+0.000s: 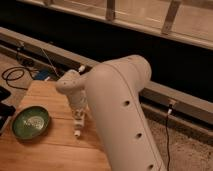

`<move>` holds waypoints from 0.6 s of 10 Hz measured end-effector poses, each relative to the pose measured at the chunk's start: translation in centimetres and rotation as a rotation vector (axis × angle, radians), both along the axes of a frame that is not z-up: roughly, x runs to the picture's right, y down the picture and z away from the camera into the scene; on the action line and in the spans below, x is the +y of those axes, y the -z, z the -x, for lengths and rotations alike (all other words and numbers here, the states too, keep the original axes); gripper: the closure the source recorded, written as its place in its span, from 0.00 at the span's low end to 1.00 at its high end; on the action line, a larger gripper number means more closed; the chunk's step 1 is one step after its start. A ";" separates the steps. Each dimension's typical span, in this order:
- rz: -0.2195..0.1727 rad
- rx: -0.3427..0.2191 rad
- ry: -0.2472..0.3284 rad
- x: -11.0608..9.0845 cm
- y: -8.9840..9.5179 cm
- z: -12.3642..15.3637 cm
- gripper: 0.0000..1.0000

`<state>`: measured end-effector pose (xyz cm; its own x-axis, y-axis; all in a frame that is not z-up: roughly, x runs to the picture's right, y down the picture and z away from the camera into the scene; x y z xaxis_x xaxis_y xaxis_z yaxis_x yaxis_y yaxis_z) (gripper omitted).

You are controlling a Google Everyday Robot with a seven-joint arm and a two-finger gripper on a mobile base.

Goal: Place the bottle in the ceramic bowl

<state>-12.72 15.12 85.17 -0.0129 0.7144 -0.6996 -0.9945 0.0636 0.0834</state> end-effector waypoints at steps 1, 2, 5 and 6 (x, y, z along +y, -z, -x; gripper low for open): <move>0.011 -0.016 -0.019 0.3 -0.3 0.0 0.35; 0.020 -0.029 -0.026 0.6 -0.5 0.2 0.35; 0.047 -0.063 -0.035 1.4 -1.2 1.3 0.35; 0.056 -0.075 -0.035 1.7 -1.4 1.9 0.37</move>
<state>-14.62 16.85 86.55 0.0166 0.6742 -0.7383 -0.9995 0.0311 0.0059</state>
